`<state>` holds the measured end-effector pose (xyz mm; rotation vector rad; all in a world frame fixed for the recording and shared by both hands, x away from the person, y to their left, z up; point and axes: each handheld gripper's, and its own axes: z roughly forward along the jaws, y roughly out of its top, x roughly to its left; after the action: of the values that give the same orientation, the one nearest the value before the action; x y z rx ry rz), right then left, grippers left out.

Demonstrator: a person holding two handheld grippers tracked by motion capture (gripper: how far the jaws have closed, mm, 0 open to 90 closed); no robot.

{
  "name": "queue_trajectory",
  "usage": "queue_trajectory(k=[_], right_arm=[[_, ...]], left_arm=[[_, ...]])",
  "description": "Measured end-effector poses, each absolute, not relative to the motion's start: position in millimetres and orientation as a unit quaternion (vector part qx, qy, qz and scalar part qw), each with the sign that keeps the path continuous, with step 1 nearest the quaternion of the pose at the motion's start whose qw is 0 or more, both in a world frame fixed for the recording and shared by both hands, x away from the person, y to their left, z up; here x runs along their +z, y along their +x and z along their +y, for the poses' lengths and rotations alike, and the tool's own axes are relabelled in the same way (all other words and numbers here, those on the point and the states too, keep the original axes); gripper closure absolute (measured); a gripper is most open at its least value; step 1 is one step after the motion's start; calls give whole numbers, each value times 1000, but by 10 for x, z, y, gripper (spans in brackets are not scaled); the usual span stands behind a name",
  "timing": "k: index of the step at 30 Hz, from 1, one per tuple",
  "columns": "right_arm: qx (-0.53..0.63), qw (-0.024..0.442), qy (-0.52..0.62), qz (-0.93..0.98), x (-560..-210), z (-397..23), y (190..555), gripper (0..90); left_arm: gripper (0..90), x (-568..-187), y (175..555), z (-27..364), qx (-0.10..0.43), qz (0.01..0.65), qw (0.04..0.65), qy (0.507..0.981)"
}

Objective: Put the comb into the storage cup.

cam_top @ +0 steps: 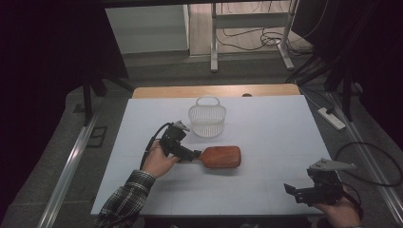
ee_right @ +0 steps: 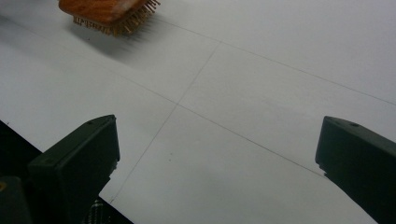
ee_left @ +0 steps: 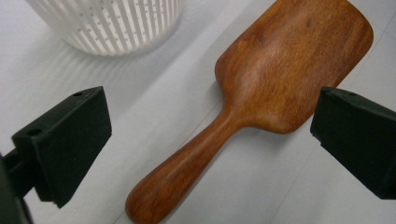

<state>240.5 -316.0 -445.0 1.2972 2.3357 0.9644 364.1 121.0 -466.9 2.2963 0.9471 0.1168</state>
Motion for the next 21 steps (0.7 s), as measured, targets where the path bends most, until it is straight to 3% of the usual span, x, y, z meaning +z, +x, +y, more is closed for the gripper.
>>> queue_trajectory(k=[12, 14, 17, 20, 21], right_arm=[[335, 150, 452, 813, -4452, -3160, 2405, 0], [334, 150, 452, 813, -4452, -3160, 2406, 0], [334, 150, 451, 814, -4452, -3159, 2405, 0], [334, 151, 452, 813, -4450, -3160, 2404, 1], [335, 152, 453, 812, -4450, -3161, 2404, 2]], left_arm=[[15, -4701, 3686, 1088, 52, 357, 297, 884], [90, -4689, 3679, 1098, 64, 358, 293, 884], [327, -4665, 3692, 1148, 50, 362, 306, 879], [502, -4666, 3702, 1156, 50, 365, 306, 878], [502, -4667, 3711, 1162, 48, 367, 306, 877]])
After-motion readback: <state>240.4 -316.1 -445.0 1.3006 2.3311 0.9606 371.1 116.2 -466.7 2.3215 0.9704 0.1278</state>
